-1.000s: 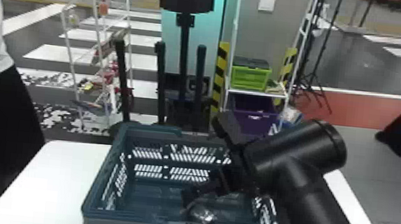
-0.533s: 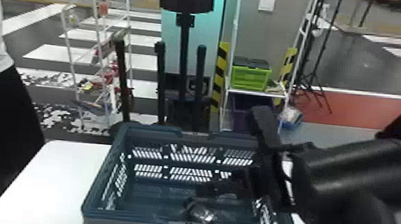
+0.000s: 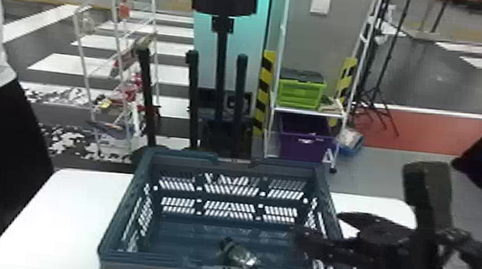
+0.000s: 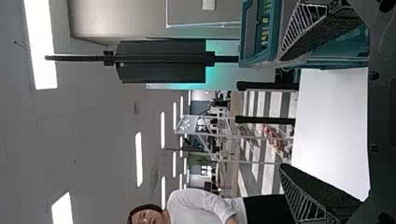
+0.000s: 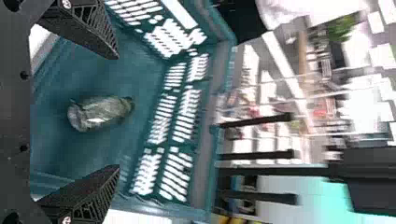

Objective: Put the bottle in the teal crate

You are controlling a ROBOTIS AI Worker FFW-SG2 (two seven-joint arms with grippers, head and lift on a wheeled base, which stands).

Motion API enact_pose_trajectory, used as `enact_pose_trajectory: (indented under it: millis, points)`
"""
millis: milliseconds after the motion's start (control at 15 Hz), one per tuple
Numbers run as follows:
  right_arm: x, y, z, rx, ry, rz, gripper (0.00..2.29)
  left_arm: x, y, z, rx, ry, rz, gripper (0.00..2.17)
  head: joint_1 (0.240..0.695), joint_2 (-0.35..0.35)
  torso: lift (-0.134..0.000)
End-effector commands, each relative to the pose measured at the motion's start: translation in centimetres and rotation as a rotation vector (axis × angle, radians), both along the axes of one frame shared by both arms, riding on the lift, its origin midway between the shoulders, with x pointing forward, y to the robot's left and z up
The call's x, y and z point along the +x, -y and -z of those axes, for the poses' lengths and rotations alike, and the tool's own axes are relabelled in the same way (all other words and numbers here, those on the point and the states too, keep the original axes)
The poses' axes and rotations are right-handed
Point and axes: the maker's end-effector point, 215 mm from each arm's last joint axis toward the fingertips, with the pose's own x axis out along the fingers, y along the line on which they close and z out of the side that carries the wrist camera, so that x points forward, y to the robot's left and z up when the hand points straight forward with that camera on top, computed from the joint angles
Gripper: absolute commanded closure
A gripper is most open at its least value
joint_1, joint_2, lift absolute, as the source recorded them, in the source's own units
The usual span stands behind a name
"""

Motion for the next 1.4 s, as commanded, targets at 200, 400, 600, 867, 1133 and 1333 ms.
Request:
enact_pose_trajectory:
  millis: [200,400,600,867,1133,1333]
  points:
    - [-2.1,2.8,-2.8,0.019,0.33,0.088,0.06,0.2,0.6,0.5,0.001,-0.018,0.011,0.06,0.499,0.0,0.0]
    - [-3.5,4.9,-1.7,0.047,0.472,0.175,0.06,0.4,0.7,0.3,0.0,-0.01,0.013,0.06,0.499,0.0,0.0]
    - [-5.2,6.8,0.5,0.065,0.518,0.241,0.06,0.7,1.0,0.1,-0.001,-0.006,0.018,0.06,0.499,0.0,0.0]
    - [-7.6,9.9,4.7,0.077,0.473,0.345,0.07,0.8,1.4,0.0,-0.003,-0.004,0.026,0.06,0.499,0.0,0.0]
    - [-9.8,11.1,6.0,0.08,0.515,0.391,0.07,1.6,2.2,0.5,-0.002,-0.03,0.036,0.06,0.499,0.0,0.0]
    - [-10.1,11.5,6.8,0.072,0.499,0.395,0.08,2.2,2.8,1.1,0.007,-0.056,0.044,0.06,0.499,0.0,0.0]
